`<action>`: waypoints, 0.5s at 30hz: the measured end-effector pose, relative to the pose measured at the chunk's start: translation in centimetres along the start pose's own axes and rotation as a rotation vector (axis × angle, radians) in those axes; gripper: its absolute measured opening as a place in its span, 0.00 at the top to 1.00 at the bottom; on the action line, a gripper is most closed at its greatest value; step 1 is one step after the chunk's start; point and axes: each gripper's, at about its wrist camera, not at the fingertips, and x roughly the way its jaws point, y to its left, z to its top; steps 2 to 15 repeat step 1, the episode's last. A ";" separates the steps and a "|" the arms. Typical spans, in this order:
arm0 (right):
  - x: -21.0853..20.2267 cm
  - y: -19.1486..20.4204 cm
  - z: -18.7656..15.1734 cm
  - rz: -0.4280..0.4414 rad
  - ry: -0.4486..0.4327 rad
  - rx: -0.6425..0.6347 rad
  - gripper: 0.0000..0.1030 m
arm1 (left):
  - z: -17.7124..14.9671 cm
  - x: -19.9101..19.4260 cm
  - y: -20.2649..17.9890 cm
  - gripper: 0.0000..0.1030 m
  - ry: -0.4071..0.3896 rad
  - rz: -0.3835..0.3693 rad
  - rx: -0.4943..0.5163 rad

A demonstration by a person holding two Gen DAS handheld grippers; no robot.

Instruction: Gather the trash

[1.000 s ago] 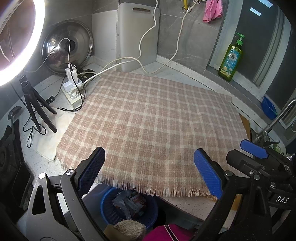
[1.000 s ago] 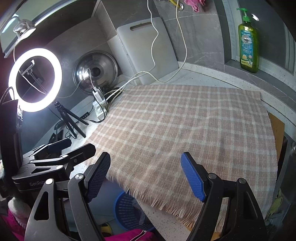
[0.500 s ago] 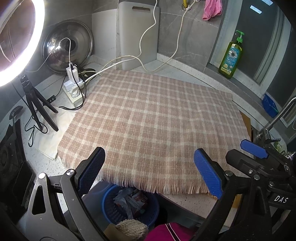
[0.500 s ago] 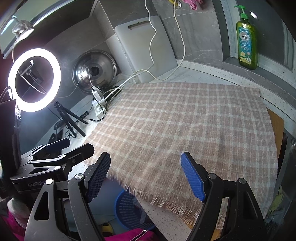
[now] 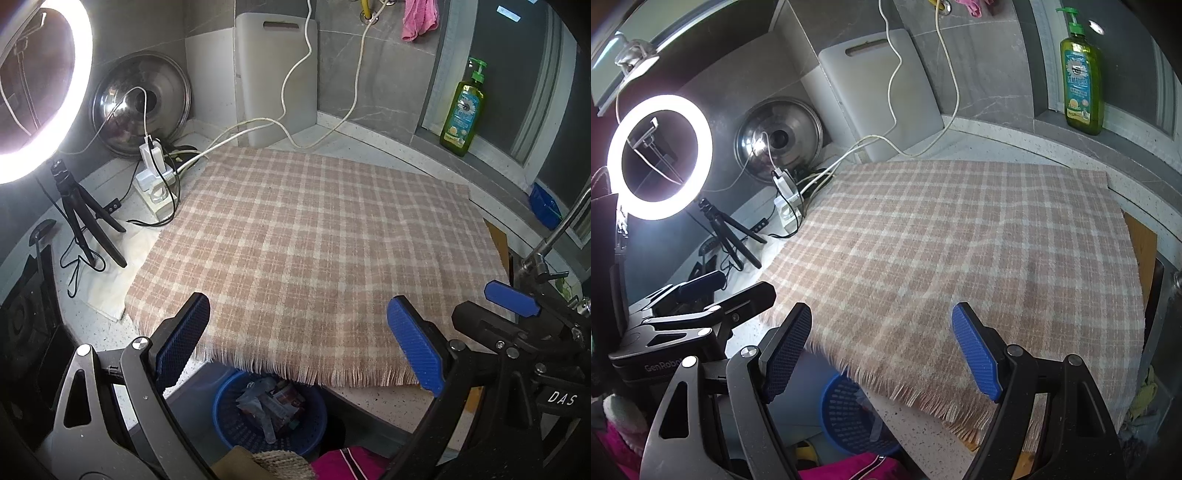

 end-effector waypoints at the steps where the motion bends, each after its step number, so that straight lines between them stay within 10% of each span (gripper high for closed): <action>1: 0.0 -0.1 -0.1 0.000 0.001 0.002 0.24 | 0.1 0.1 -0.1 0.04 0.003 -0.003 0.005; 15: 0.0 -0.1 -0.1 0.000 0.001 0.002 0.24 | 0.1 0.1 -0.1 0.04 0.003 -0.003 0.005</action>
